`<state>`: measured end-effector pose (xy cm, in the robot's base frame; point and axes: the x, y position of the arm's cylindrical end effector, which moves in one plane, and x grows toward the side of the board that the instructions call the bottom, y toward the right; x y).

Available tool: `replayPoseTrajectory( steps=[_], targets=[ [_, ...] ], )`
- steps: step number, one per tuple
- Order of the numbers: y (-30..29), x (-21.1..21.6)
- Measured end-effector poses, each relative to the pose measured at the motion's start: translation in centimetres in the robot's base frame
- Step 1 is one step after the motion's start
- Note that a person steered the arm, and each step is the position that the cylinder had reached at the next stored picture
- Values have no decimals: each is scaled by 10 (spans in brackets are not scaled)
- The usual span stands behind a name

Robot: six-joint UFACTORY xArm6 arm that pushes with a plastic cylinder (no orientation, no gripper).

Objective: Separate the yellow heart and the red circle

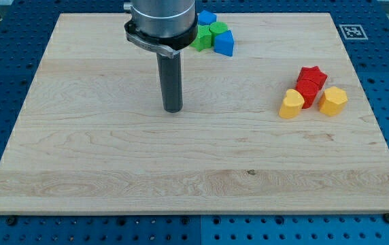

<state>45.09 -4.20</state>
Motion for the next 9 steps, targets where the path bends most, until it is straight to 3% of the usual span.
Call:
replayPoseTrajectory(
  steps=[3,4,6,9],
  targets=[
    [1,1],
    [49,20],
    [198,44],
    [210,23]
  ],
)
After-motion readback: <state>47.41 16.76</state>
